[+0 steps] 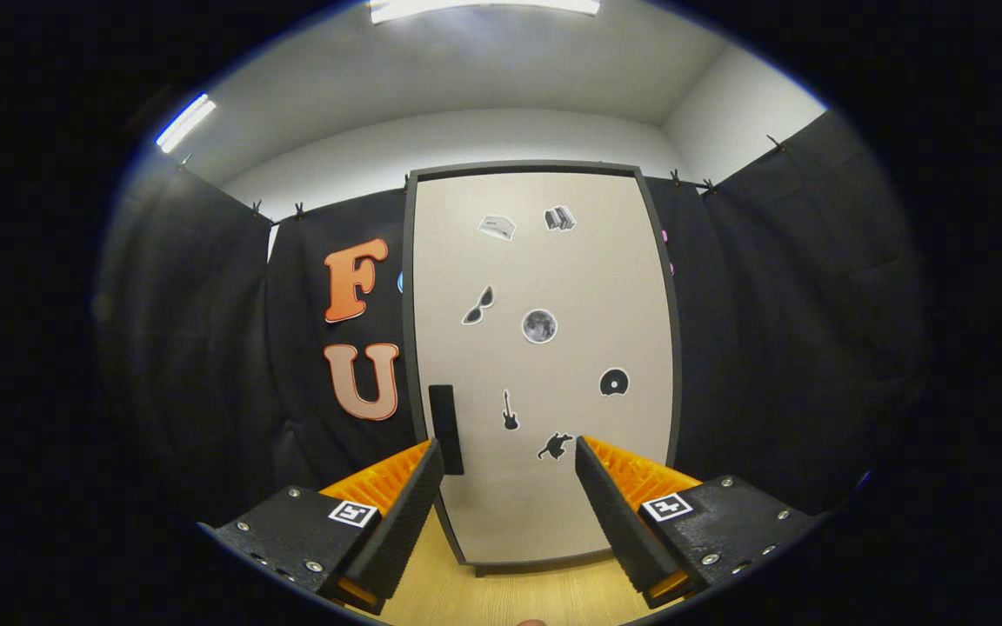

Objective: Open the shoe cabinet door, grab the shoes and put them into the shoe cabinet, then close the shoe cabinet door.

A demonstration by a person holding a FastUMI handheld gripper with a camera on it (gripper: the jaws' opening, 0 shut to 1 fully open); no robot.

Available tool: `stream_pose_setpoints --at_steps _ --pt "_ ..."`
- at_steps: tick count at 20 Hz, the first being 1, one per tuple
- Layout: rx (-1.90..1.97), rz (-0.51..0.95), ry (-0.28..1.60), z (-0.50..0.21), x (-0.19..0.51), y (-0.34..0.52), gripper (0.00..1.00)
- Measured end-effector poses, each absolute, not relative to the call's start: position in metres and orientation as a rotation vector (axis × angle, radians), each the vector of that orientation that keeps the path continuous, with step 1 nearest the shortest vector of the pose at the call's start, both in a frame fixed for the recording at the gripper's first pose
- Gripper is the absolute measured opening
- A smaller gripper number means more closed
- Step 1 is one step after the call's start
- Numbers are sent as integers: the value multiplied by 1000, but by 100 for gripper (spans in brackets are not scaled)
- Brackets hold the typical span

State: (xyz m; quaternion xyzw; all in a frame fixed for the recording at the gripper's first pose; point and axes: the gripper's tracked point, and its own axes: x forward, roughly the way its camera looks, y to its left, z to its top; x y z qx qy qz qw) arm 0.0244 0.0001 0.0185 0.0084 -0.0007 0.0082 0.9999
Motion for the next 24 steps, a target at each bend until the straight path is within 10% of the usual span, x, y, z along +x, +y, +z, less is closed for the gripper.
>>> stream_pose_setpoints --at_steps 24 --pt "0 45 47 12 -86 -37 95"
